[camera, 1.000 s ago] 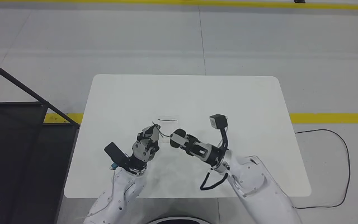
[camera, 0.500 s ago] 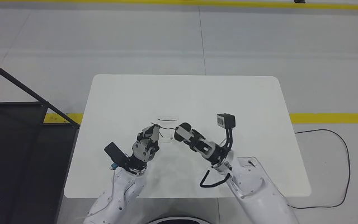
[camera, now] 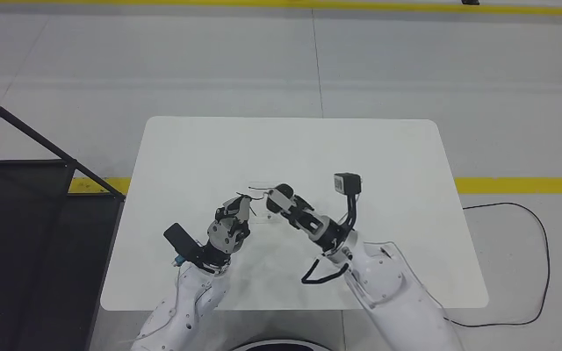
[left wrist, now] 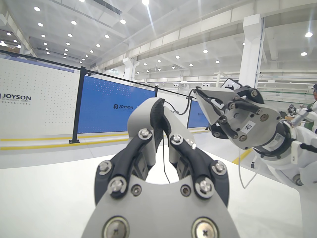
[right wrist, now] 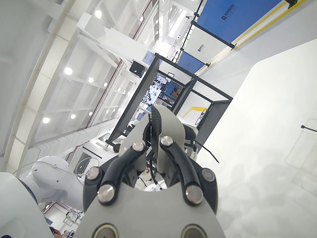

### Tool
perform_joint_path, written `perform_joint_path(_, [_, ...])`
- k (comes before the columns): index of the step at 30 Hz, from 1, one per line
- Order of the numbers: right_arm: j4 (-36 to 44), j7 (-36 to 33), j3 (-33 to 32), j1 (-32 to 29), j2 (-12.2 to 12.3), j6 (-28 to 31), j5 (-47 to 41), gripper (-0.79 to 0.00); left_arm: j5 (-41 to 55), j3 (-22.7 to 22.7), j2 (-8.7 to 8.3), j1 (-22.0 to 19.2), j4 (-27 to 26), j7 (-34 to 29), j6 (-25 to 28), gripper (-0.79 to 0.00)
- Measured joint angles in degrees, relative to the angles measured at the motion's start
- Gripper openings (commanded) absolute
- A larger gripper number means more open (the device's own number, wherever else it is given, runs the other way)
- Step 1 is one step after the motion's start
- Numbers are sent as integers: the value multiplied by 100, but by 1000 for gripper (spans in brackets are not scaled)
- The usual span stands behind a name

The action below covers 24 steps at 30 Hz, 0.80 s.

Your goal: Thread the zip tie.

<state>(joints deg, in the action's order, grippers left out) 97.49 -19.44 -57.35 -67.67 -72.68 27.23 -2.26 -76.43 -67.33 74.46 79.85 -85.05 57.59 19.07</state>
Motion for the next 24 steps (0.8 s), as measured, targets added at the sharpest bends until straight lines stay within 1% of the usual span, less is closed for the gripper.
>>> perform_joint_path(2, [-20,8,7,7,-9,-2,25,-785,0,0,0,0,0,0,0,-785])
perform_joint_path(3, [-28,-4,6,6,-10,-8,47,-754,0,0,0,0,0,0,0,-785])
perform_joint_path(4, [-33,-22,2,2,-10,-25,78,-653,0,0,0,0,0,0,0,-785])
perform_joint_path(5, [-30,-50,-9,-11,-7,-59,133,-585,0,0,0,0,0,0,0,-785])
perform_joint_path(6, [-18,-65,-21,-27,-4,-83,177,-489,0,0,0,0,0,0,0,-785])
perform_joint_path(7, [0,-74,-34,-48,-1,-106,214,-326,0,0,0,0,0,0,0,-785])
perform_joint_path(8, [31,-90,-51,-82,3,-134,244,-240,0,0,0,0,0,0,0,-785])
perform_joint_path(9, [56,-118,-65,-108,8,-156,256,-132,0,0,0,0,0,0,0,-785])
perform_joint_path(10, [84,-157,-83,-133,14,-177,266,-80,0,0,0,0,0,0,0,-785])
perform_joint_path(11, [124,-214,-114,-166,23,-203,284,-52,0,0,0,0,0,0,0,-785])
perform_joint_path(12, [159,-254,-141,-194,31,-214,297,0,0,0,0,0,0,0,0,-785])
perform_joint_path(19, [489,-555,-441,-482,122,-184,610,0,343,-16,22,112,-271,-253,-76,-785])
perform_joint_path(21, [613,-703,-576,-578,163,-226,779,0,562,-15,32,161,-369,-346,-7,-785])
perform_joint_path(24, [816,-909,-794,-753,223,-420,970,0,989,-32,33,268,-556,-638,246,-785])
